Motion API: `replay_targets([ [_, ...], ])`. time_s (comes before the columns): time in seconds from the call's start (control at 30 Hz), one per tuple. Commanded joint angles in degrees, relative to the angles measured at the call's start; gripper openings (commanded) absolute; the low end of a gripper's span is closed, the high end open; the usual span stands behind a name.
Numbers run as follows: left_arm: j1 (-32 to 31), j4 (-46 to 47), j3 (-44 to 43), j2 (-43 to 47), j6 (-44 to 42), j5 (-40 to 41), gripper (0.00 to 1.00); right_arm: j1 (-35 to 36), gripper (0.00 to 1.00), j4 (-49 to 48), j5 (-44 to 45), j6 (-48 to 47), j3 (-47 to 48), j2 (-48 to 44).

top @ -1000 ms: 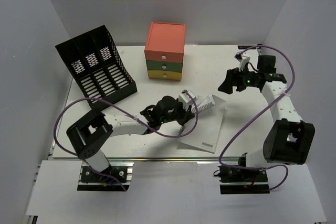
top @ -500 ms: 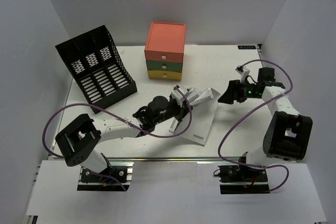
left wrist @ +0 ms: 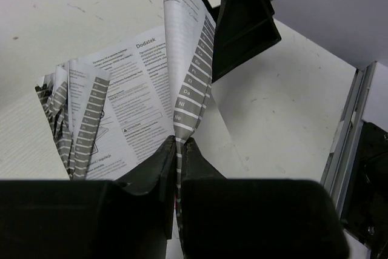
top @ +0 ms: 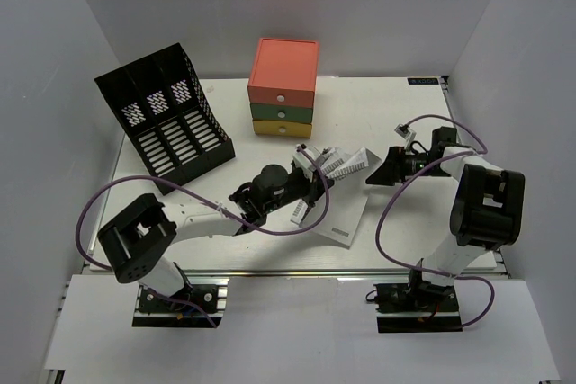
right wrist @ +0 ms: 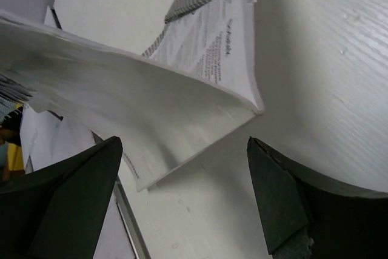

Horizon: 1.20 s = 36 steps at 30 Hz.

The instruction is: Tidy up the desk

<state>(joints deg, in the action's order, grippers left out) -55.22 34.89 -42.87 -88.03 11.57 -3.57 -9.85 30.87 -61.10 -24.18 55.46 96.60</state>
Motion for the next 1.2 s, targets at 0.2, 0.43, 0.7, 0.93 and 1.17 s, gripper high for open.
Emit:
replay_targets([
  [0.2, 0.7, 9.0, -1.2, -1.7, 2.8, -2.7, 0.0, 0.2, 0.89, -9.4, -9.0, -0.9, -3.5, -1.7],
  [0.43, 0.7, 11.8, -1.9, -3.1, 4.4, -4.1, 0.0, 0.5, 0.88, -15.1, -11.0, 4.2, -3.0, 1.8],
  [0.7, 0.7, 13.1, -3.7, -5.2, 6.3, -7.2, 0.0, 1.0, 0.73, -25.3, -11.5, 13.5, -5.0, 2.9],
  [0.93, 0.7, 11.9, -4.9, -6.5, 6.4, -7.3, 0.0, 0.5, 0.21, -26.9, -15.0, 13.9, -5.2, 3.2],
  [1.17, 0.7, 7.7, -5.3, -7.0, 5.6, -5.2, 0.0, 0.5, 0.0, 2.5, -21.5, -18.2, 6.5, 7.1],
])
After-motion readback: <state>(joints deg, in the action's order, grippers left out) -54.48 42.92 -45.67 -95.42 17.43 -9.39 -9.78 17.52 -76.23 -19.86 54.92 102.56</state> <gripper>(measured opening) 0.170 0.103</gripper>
